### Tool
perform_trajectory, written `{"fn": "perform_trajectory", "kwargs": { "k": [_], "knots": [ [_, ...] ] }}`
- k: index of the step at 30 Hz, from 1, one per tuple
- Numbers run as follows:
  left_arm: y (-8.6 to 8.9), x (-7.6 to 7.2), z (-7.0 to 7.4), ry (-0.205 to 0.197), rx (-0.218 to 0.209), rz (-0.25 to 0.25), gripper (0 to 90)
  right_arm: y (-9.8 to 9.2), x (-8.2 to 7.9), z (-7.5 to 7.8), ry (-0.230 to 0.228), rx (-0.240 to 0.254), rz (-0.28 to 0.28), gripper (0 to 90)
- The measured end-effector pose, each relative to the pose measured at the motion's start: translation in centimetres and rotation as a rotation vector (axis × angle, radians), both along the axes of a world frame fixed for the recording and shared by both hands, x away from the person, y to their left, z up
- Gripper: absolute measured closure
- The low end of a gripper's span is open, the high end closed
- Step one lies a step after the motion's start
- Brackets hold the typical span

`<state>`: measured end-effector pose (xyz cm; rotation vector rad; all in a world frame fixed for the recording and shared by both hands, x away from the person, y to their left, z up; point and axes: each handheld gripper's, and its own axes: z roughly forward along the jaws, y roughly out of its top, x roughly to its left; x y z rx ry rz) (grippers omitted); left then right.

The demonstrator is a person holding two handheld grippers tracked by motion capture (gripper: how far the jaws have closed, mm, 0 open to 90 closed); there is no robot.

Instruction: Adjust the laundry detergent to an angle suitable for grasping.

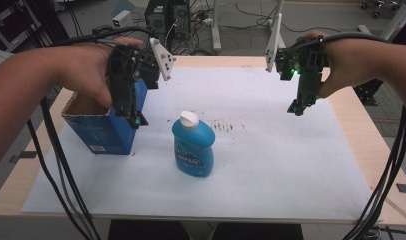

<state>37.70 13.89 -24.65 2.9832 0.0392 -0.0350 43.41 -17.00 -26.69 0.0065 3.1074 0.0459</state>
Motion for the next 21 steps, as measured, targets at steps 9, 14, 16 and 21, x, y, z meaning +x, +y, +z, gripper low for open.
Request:
{"fn": "perform_trajectory", "kwargs": {
  "k": [9,14,16,21],
  "knots": [
    [0.1,0.8,-0.3,0.021,0.052,0.062,1.7,-0.3,-0.3,0.2,0.007,-0.005,0.007,1.6],
    [0.3,1.1,-0.8,0.047,0.084,0.083,1.7,-0.5,-0.4,0.2,0.007,-0.006,0.006,1.6],
    [0.4,1.3,-0.8,0.045,0.096,0.090,1.6,-0.6,-0.3,0.2,0.009,-0.005,0.008,1.6],
    [0.1,1.6,-0.7,0.043,0.119,0.110,1.6,-1.0,-0.1,0.3,0.010,0.004,-0.001,1.6]
  ]
}}
